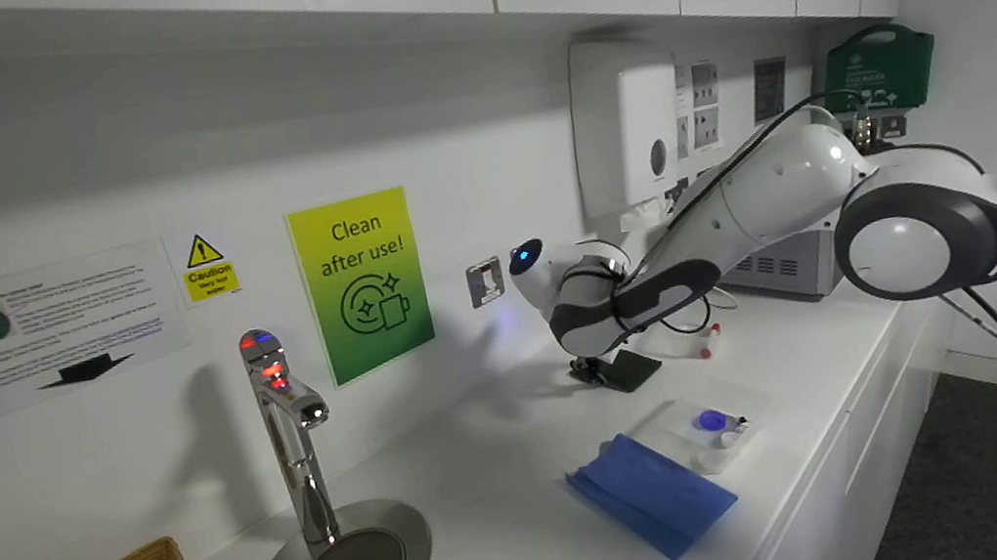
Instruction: Put the black fabric in the clear container on the left.
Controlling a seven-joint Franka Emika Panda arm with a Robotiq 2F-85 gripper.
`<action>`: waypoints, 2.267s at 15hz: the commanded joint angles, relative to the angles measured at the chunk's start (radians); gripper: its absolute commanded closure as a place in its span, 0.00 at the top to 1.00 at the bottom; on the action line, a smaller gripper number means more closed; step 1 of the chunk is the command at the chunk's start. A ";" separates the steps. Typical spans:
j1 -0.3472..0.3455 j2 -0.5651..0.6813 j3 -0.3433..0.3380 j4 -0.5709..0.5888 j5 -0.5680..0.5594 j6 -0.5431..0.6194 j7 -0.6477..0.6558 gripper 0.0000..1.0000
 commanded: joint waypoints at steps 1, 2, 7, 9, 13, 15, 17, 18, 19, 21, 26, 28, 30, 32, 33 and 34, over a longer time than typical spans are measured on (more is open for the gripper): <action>0.010 0.008 -0.014 0.030 -0.017 -0.034 0.006 1.00; 0.010 0.006 -0.016 0.030 -0.019 -0.033 0.007 1.00; 0.006 0.003 -0.027 0.026 -0.027 -0.029 0.004 1.00; 0.007 0.002 -0.031 0.023 -0.032 -0.026 0.004 0.73; 0.005 0.001 -0.035 0.022 -0.032 -0.023 0.009 0.42; 0.004 -0.001 -0.036 0.021 -0.030 -0.022 0.009 0.27; 0.003 -0.002 -0.036 0.021 -0.028 -0.022 0.010 0.12; 0.003 -0.003 -0.036 0.020 -0.027 -0.022 0.011 0.05; 0.003 -0.004 -0.036 0.019 -0.027 -0.020 0.011 0.00; 0.004 -0.006 -0.036 0.017 -0.028 -0.018 0.013 0.00; 0.015 -0.050 -0.035 -0.016 -0.035 -0.004 0.030 0.01; 0.019 -0.098 -0.027 -0.053 -0.030 0.017 0.036 0.01; 0.023 -0.176 -0.004 -0.115 -0.014 0.040 0.026 0.01; 0.012 -0.274 0.038 -0.198 0.019 0.077 -0.009 0.01; -0.001 -0.322 0.065 -0.239 0.045 0.100 -0.040 0.01; -0.010 -0.367 0.086 -0.276 0.068 0.122 -0.067 0.01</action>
